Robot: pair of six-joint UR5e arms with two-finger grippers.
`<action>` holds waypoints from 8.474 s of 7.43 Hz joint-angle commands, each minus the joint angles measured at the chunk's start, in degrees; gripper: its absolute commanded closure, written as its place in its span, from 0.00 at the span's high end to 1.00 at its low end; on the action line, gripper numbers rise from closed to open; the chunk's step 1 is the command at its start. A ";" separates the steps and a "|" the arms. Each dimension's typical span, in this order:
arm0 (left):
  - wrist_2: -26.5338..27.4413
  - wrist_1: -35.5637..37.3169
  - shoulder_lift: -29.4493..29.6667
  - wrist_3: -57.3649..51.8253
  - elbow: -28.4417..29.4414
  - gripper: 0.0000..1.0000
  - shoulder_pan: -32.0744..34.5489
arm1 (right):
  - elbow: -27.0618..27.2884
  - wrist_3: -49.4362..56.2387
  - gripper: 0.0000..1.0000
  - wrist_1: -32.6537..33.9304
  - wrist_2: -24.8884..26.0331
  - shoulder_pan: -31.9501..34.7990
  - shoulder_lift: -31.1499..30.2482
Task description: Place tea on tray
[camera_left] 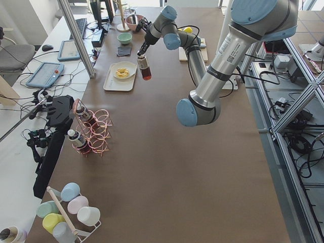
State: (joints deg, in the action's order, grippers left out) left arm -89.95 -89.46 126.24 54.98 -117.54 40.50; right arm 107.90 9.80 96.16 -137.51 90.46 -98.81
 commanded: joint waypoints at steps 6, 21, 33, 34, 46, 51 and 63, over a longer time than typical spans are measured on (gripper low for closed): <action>15.85 -6.34 7.27 6.46 12.78 0.00 -16.85 | 0.47 0.13 1.00 -0.09 0.05 -0.11 -0.50; -5.08 -17.18 -18.70 -13.89 -0.68 0.98 2.25 | 10.32 -77.13 1.00 0.00 10.19 -39.67 35.23; -33.45 -35.70 -36.24 -31.69 10.76 0.98 29.11 | -10.34 -88.65 0.78 4.13 34.42 -60.05 61.64; -33.37 -35.70 -36.24 -31.69 10.84 0.98 29.11 | -10.86 -87.69 0.75 4.21 34.42 -59.87 61.64; -44.49 -26.96 -38.88 -42.90 13.30 0.98 45.15 | -38.50 -73.36 0.00 2.40 33.10 -51.27 82.69; -44.88 -21.20 -41.25 -56.03 16.65 0.98 54.16 | -66.75 -71.77 0.00 -14.93 31.61 -47.49 93.98; -50.23 -3.41 -39.24 -51.64 16.04 0.98 55.92 | -56.14 -55.47 1.00 -8.05 18.11 -38.10 85.96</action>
State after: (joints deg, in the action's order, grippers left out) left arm -137.68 -102.67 85.70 2.52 -100.24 96.54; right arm 38.56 -54.36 79.63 -114.57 48.94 -5.19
